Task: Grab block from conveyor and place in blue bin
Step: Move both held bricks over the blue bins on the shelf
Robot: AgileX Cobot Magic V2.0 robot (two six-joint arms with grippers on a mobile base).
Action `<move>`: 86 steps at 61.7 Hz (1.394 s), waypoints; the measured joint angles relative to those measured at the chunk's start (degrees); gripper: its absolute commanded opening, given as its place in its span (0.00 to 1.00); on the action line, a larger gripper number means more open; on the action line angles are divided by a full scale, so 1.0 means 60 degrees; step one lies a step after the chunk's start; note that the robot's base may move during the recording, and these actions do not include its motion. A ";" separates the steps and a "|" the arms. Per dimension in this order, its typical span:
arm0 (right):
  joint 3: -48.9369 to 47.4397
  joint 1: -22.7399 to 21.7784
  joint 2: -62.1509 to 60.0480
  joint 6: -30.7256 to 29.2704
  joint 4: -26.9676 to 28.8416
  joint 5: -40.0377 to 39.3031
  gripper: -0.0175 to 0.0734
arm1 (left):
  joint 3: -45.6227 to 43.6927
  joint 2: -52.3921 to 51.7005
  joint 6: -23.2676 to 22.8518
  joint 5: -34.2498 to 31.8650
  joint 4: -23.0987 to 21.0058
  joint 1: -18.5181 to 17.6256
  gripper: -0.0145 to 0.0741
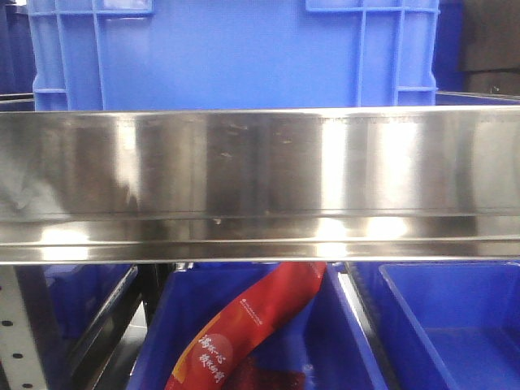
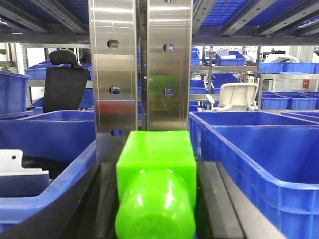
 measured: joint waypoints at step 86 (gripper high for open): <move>-0.3542 0.3446 0.4114 0.0000 0.0000 -0.0863 0.01 | -0.4421 0.5075 0.0217 0.0665 -0.0150 -0.3873 0.04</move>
